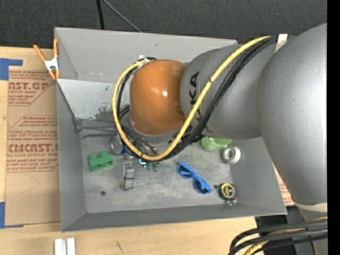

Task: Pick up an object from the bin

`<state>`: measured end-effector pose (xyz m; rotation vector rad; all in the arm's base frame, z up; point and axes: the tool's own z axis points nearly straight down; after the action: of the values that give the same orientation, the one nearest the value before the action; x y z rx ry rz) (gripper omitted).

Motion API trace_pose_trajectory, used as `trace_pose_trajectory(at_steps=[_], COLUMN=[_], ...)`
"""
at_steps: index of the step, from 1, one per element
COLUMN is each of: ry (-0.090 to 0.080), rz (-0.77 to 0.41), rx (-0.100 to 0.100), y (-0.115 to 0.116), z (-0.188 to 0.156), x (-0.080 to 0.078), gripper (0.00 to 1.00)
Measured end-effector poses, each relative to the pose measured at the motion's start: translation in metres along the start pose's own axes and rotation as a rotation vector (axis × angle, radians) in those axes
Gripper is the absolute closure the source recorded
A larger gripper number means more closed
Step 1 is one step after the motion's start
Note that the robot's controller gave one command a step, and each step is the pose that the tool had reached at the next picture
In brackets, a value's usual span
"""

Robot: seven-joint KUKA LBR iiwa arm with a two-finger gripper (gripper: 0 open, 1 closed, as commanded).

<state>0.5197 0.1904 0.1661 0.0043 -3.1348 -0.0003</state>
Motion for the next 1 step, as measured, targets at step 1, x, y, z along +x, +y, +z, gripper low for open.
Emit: trace_pose_trajectory(at_steps=[1], ry=[-0.005], rz=[0.021], rx=[-0.001], y=[0.0194], z=[0.1009], x=[-0.0571], gripper=[0.0])
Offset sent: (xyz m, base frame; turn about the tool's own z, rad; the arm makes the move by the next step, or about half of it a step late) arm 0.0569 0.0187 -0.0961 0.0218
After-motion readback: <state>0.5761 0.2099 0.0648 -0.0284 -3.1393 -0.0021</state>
